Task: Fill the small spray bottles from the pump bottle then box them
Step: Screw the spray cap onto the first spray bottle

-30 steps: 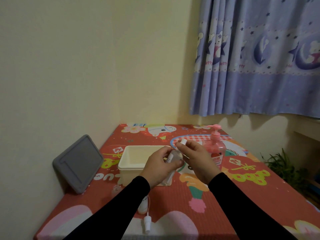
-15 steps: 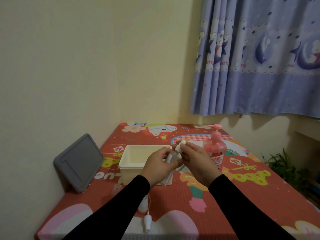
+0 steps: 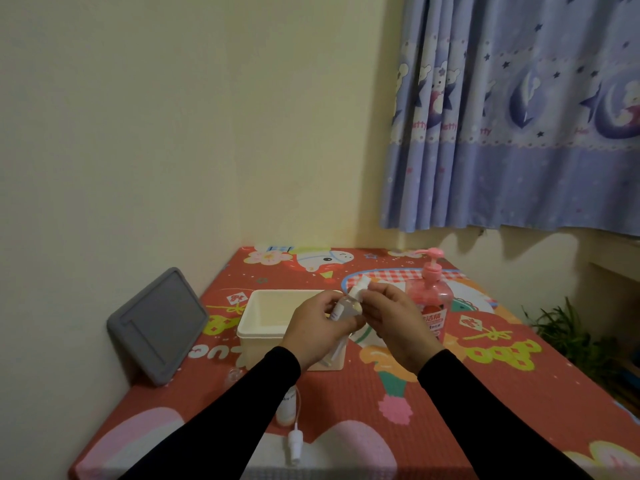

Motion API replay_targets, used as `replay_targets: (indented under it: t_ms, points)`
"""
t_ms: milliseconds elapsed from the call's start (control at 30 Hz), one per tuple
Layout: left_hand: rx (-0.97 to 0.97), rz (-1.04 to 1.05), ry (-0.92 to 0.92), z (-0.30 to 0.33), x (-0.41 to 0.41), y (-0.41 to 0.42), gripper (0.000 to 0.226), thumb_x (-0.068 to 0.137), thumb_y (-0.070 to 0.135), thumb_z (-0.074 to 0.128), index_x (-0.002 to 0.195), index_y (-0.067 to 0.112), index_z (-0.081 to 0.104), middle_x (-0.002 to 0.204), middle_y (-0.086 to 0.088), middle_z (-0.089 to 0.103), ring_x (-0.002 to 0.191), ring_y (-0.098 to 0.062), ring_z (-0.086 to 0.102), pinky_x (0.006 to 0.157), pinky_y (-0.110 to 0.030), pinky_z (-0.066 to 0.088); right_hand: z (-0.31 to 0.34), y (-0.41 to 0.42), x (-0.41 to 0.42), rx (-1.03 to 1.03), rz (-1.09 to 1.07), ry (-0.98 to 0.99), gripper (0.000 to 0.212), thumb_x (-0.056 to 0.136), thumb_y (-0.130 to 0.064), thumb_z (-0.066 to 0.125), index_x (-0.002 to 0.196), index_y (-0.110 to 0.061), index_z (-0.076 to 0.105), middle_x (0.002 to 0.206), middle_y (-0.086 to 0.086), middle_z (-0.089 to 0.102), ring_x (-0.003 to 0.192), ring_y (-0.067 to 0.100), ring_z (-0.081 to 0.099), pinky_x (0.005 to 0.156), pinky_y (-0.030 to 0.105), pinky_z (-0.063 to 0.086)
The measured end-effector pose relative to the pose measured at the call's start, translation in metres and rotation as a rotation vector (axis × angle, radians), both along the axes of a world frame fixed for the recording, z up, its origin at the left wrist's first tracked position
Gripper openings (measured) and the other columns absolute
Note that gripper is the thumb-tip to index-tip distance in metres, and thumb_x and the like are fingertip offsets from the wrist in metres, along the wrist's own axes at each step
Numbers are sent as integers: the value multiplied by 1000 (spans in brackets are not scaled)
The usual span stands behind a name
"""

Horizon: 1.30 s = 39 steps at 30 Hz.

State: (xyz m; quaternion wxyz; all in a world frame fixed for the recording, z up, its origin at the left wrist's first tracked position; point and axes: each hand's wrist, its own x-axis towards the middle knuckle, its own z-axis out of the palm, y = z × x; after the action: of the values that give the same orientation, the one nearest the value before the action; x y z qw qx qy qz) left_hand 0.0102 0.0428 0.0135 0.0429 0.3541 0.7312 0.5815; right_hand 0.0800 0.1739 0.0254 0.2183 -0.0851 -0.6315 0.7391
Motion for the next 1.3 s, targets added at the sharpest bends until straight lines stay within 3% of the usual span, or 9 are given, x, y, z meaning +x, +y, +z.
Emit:
replay_targets:
  t_ms: [267, 333, 433, 533, 667, 767, 900, 1067, 1300]
  points:
    - [-38, 24, 34, -4, 1, 0, 24, 79, 30, 75, 100, 22, 67, 94, 6, 71, 87, -7, 65, 77, -25, 52, 0, -4, 3, 105, -153, -32, 33, 81, -26, 76, 106, -11, 61, 81, 2, 64, 56, 1, 60, 42, 10, 40]
    - [-39, -37, 7, -4, 0, -2, 24, 82, 30, 74, 102, 19, 67, 96, 2, 71, 91, -15, 66, 83, -36, 54, 0, -4, 4, 119, -77, -33, 32, 86, -27, 71, 111, -8, 61, 82, 1, 64, 56, 0, 59, 46, 11, 41]
    - [-32, -172, -79, 1, -1, -4, 29, 84, 31, 71, 104, 12, 66, 101, -14, 70, 90, -24, 67, 85, -44, 53, 3, -1, 5, 54, 96, 6, 27, 96, -24, 55, 111, -4, 64, 94, 3, 72, 83, 14, 69, 66, 19, 52]
    - [-59, -288, -144, 7, 0, -6, 23, 93, 27, 63, 110, 11, 66, 98, -8, 71, 84, -9, 64, 77, -28, 52, 8, 4, 5, -19, 176, 3, 31, 97, -25, 49, 121, -8, 61, 118, 5, 70, 103, 21, 67, 79, 27, 53]
    - [-108, -368, -214, 12, 1, -8, 24, 98, 24, 54, 116, 10, 62, 94, 4, 68, 79, -1, 64, 69, -16, 50, 12, 9, 5, 28, 203, 0, 36, 92, -26, 52, 120, -6, 60, 117, 9, 70, 102, 19, 67, 78, 25, 55]
    - [-138, -354, -171, 13, 2, -8, 27, 98, 27, 55, 116, 9, 61, 95, 2, 68, 81, -2, 63, 70, -18, 50, 11, 6, 4, 52, 170, 9, 38, 86, -29, 58, 114, -3, 63, 108, 8, 73, 91, 17, 70, 70, 22, 55]
    - [-170, -221, -14, 6, -1, -5, 26, 95, 35, 57, 108, 13, 62, 102, -8, 70, 91, -20, 67, 82, -38, 53, 6, 1, 3, 110, 113, 11, 33, 97, -23, 53, 110, 5, 62, 96, 11, 69, 62, 3, 65, 48, 11, 44]
    - [-180, -92, 94, -2, 1, 2, 24, 93, 36, 57, 102, 15, 62, 97, -4, 69, 92, -22, 64, 84, -44, 52, 0, 1, 0, 121, 64, 17, 36, 99, -23, 51, 110, 10, 60, 90, 12, 66, 58, 0, 63, 45, 9, 42]
    - [-137, 41, 139, -7, 9, 13, 33, 92, 40, 59, 119, 21, 59, 101, 7, 68, 86, -8, 61, 65, -12, 42, -1, -4, -3, 129, -34, 9, 41, 97, -27, 54, 107, 12, 59, 91, 18, 66, 62, 5, 62, 48, 12, 43]
